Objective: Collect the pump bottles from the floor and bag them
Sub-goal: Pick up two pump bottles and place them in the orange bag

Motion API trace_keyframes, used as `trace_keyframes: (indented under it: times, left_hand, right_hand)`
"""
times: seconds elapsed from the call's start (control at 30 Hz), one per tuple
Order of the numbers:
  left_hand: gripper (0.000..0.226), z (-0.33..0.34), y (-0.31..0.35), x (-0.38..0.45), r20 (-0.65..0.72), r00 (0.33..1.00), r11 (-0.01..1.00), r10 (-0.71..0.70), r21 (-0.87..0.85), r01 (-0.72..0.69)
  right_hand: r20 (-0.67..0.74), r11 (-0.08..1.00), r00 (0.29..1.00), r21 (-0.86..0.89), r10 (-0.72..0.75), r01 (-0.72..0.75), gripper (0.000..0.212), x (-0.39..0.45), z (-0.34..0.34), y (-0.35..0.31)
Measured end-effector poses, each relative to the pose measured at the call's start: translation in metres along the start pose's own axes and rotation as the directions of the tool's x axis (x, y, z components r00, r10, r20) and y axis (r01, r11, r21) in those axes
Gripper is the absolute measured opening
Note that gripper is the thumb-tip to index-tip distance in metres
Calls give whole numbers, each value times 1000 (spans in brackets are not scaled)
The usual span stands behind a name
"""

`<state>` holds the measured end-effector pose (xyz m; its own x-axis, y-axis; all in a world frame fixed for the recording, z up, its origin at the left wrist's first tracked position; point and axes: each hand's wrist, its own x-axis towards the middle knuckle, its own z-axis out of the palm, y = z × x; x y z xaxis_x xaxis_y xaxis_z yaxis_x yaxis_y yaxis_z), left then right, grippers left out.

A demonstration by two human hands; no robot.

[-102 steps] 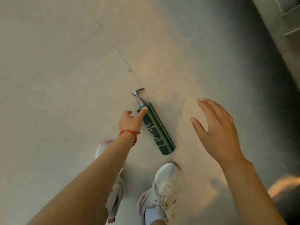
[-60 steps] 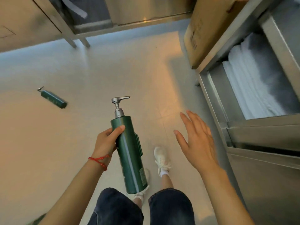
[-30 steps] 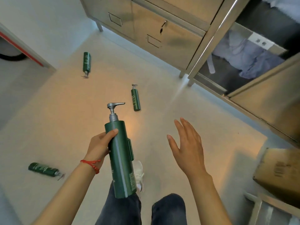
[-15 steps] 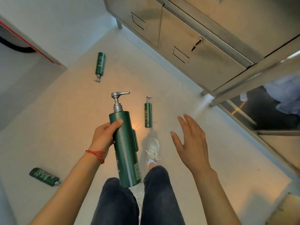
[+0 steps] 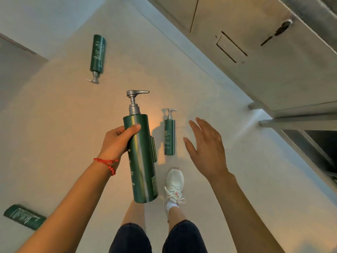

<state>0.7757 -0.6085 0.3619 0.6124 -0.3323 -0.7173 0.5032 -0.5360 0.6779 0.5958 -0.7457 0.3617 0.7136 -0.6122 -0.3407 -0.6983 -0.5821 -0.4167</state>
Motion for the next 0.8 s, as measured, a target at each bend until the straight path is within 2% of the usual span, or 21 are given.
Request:
trace_keyframes:
  times: [0.23, 0.37, 0.47, 0.7, 0.8]
  left_hand:
    - [17, 22, -89, 144, 33, 999, 1000, -25, 12, 24]
    - [18, 27, -142, 204, 31, 999, 999, -38, 8, 37]
    - [21, 27, -172, 235, 56, 997, 998, -46, 38, 44]
    - [22, 12, -218, 259, 70, 995, 996, -74, 59, 70]
    - [20, 5, -223, 260, 71, 993, 994, -94, 55, 90]
  right_hand:
    - [23, 993, 993, 17, 116, -117, 46, 88, 154, 53]
    - [66, 900, 931, 243, 358, -363, 51, 131, 235, 83]
    - [123, 835, 892, 317, 434, -450, 53, 158, 284, 95]
    - [204, 719, 839, 440, 504, -539, 46, 190, 344, 97]
    - [244, 679, 827, 477, 507, -557, 34, 194, 349, 94]
